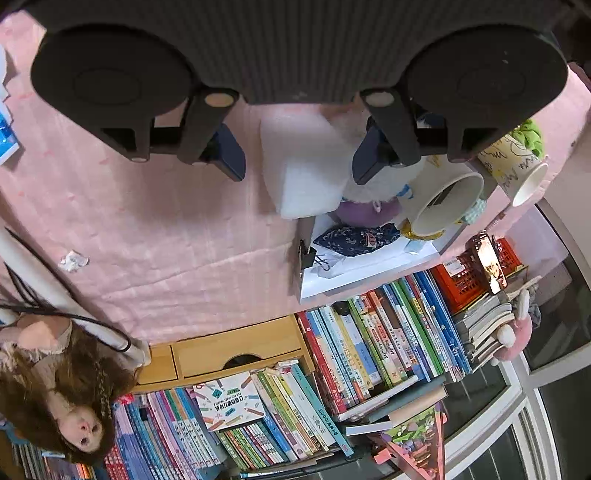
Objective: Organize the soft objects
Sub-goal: 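Close the left tool on the cotton ball while the right tool grasps the foam block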
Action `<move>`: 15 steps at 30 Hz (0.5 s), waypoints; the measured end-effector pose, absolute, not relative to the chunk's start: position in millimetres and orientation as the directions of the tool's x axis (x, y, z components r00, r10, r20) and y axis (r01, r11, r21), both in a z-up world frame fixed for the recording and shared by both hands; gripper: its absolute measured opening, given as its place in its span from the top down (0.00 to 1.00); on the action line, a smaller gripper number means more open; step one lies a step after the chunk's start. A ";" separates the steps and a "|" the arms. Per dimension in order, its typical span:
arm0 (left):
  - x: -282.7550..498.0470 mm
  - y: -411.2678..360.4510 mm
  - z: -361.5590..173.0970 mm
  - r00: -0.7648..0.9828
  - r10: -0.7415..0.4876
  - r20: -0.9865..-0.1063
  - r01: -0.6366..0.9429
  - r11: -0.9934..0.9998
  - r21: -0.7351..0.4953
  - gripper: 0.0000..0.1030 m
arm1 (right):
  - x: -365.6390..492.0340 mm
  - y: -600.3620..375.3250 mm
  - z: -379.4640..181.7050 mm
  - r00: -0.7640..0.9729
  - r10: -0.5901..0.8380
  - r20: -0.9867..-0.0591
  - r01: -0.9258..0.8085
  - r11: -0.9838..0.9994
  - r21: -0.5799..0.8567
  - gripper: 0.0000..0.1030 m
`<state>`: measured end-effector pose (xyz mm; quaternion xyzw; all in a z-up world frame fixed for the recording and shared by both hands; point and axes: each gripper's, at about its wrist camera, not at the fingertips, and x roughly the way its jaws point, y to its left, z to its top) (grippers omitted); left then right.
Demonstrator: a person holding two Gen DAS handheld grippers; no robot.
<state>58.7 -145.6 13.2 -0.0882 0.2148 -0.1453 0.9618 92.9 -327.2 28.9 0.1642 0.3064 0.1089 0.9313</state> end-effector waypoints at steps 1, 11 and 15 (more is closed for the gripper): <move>57.7 -146.4 13.3 0.867 -0.315 -0.386 0.242 0.943 -0.227 0.74 | 93.9 -326.8 29.0 0.788 0.305 -0.534 -0.103 0.921 0.374 0.29; 30.8 -141.0 16.1 0.870 -0.319 -0.377 0.269 0.946 -0.180 0.75 | 98.5 -320.9 27.2 0.778 0.318 -0.542 -0.115 0.920 0.375 0.29; 24.4 -141.5 15.8 0.880 -0.306 -0.364 0.271 0.951 -0.145 0.69 | 101.0 -317.8 24.6 0.771 0.318 -0.551 -0.113 0.921 0.373 0.29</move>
